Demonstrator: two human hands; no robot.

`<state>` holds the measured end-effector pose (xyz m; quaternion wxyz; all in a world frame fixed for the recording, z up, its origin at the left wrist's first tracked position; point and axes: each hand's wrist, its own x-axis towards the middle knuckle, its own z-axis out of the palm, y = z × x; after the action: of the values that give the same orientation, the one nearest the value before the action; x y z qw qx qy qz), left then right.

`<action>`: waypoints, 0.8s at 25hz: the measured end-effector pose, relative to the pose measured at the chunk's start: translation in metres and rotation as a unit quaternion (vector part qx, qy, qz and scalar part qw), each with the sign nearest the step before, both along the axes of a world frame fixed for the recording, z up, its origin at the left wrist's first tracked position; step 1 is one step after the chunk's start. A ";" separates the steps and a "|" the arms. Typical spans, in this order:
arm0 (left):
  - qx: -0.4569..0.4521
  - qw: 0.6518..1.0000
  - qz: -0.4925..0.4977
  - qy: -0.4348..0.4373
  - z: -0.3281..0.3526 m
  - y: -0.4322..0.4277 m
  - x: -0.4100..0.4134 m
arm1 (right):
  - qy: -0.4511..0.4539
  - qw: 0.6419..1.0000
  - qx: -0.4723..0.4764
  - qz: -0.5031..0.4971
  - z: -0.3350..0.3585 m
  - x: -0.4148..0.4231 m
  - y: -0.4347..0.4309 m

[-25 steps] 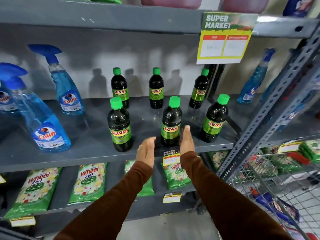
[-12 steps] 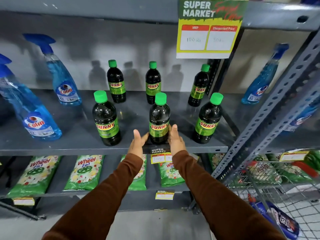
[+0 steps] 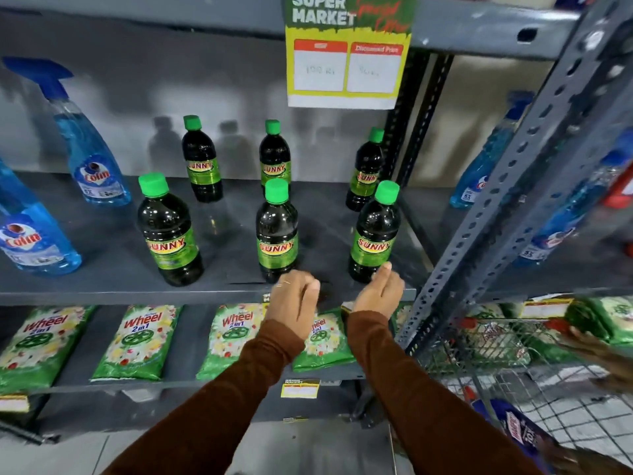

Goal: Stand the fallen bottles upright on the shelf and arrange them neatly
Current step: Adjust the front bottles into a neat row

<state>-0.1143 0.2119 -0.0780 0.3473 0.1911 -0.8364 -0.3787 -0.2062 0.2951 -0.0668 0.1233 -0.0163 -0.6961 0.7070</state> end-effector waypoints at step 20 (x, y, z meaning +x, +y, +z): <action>0.500 0.846 -0.141 -0.122 0.043 0.017 -0.081 | -0.219 0.941 -0.104 0.236 0.006 -0.046 0.022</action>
<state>-0.1948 0.2288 -0.0353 0.0421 0.2636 -0.5874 -0.7640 -0.2523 0.3168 -0.0604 -0.2046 -0.0188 -0.6125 0.7633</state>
